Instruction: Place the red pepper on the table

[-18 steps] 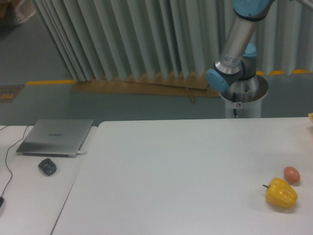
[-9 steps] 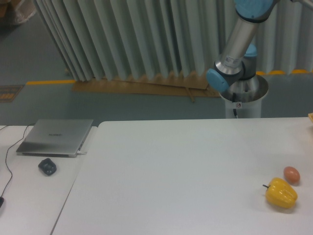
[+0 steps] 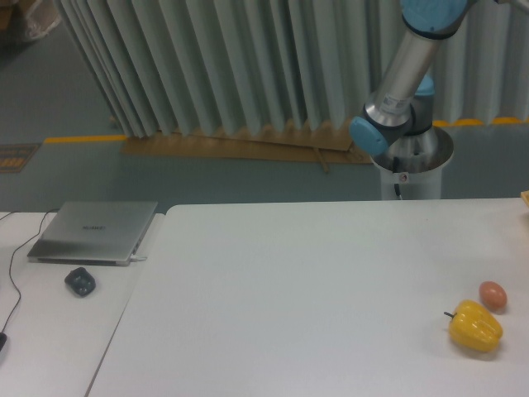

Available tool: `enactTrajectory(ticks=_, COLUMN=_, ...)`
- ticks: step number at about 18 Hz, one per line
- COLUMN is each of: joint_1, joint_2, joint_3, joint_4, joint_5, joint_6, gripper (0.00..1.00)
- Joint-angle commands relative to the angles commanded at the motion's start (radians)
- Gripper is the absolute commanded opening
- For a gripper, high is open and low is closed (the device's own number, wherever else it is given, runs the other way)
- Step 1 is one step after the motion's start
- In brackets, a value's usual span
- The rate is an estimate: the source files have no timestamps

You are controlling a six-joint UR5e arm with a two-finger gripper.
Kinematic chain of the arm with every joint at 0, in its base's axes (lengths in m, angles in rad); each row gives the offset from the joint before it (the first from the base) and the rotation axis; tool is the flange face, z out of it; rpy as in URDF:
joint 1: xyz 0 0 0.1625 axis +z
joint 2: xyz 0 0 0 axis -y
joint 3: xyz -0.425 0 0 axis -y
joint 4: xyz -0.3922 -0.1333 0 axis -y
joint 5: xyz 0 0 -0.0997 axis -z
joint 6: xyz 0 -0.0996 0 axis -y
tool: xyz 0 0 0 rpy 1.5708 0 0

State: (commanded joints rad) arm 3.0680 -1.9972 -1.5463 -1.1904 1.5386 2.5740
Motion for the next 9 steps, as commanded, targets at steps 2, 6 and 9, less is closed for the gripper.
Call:
enactTrajectory(ticks=2, joint_1=-0.003, joint_2=0.000, joint_3=0.000, joint_4=0.002, joint_5=0.002, joint_6=-0.003, gripper=1.00)
enactTrajectory(ticks=6, joint_1=-0.005, joint_2=-0.020, joint_3=0.003, joint_4=0.006, joint_5=0.000, joint_6=-0.008, gripper=1.00)
enactTrajectory(ticks=9, joint_1=-0.005, joint_2=-0.020, joint_3=0.006, joint_4=0.006, joint_5=0.000, joint_6=-0.006, gripper=1.00)
